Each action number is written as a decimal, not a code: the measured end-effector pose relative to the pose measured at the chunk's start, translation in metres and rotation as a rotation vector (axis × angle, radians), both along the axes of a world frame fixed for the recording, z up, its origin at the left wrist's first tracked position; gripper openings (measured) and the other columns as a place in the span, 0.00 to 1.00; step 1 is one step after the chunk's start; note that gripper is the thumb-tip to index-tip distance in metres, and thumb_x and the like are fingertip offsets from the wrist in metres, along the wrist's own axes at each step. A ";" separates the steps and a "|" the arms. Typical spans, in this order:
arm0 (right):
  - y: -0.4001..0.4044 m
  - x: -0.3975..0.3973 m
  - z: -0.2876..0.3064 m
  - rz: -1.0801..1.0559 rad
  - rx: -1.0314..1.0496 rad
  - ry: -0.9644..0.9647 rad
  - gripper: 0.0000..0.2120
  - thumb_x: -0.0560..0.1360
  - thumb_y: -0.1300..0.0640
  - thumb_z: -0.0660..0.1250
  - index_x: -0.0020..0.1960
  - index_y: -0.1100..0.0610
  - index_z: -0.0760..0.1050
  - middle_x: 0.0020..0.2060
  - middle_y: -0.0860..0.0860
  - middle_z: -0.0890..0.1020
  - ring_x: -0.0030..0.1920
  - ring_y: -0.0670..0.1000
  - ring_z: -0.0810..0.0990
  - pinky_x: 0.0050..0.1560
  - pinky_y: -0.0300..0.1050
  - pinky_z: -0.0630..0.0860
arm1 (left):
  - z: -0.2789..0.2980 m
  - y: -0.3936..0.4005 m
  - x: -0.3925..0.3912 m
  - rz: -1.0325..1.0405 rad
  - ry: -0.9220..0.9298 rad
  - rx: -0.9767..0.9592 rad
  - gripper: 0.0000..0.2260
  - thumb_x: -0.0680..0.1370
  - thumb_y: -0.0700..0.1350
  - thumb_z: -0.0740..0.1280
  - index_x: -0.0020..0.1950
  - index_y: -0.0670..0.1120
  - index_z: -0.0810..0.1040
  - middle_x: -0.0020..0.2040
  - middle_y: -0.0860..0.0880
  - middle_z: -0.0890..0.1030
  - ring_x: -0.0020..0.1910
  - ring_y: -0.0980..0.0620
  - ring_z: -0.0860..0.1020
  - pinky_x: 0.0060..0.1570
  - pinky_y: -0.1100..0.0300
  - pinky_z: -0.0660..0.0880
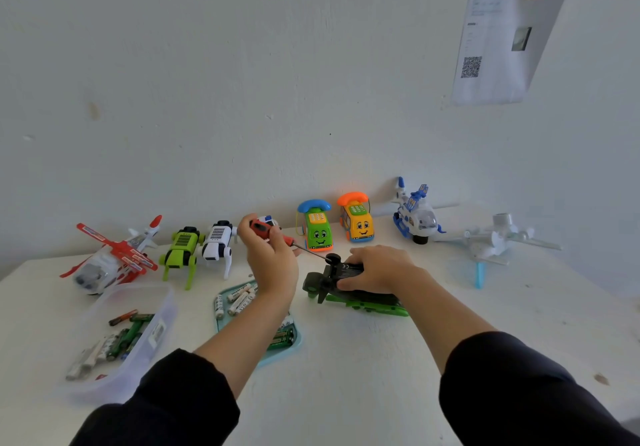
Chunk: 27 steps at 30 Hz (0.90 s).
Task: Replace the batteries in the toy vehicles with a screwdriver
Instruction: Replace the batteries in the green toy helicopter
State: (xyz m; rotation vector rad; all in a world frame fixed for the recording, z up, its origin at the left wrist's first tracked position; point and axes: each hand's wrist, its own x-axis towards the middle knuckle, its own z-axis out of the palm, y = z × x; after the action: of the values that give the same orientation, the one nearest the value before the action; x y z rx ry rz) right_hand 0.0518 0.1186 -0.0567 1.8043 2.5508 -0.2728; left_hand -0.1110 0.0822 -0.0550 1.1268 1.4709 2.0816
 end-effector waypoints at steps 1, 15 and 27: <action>0.000 0.000 0.000 0.001 0.000 -0.001 0.27 0.70 0.32 0.62 0.65 0.44 0.71 0.65 0.46 0.74 0.60 0.50 0.74 0.53 0.47 0.70 | 0.000 0.000 0.000 0.013 -0.032 -0.025 0.13 0.82 0.38 0.55 0.66 0.44 0.63 0.50 0.48 0.73 0.39 0.54 0.78 0.31 0.65 0.78; -0.001 0.000 0.000 -0.007 0.008 -0.002 0.27 0.70 0.32 0.62 0.65 0.44 0.71 0.66 0.46 0.73 0.60 0.50 0.73 0.52 0.46 0.69 | -0.001 -0.004 0.004 -0.019 0.007 -0.062 0.12 0.82 0.36 0.55 0.63 0.47 0.64 0.45 0.59 0.69 0.33 0.65 0.78 0.33 0.62 0.80; 0.001 0.001 0.000 0.002 0.018 0.005 0.27 0.71 0.33 0.62 0.66 0.44 0.70 0.66 0.45 0.73 0.61 0.50 0.73 0.50 0.45 0.68 | 0.004 -0.010 0.010 -0.172 0.572 0.143 0.12 0.80 0.37 0.59 0.61 0.48 0.66 0.45 0.51 0.73 0.42 0.48 0.78 0.42 0.48 0.79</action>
State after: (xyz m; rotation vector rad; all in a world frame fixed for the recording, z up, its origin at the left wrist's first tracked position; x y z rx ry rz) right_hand 0.0523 0.1200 -0.0570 1.8095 2.5661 -0.2553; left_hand -0.1009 0.0723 -0.0508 1.9504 1.3933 1.8521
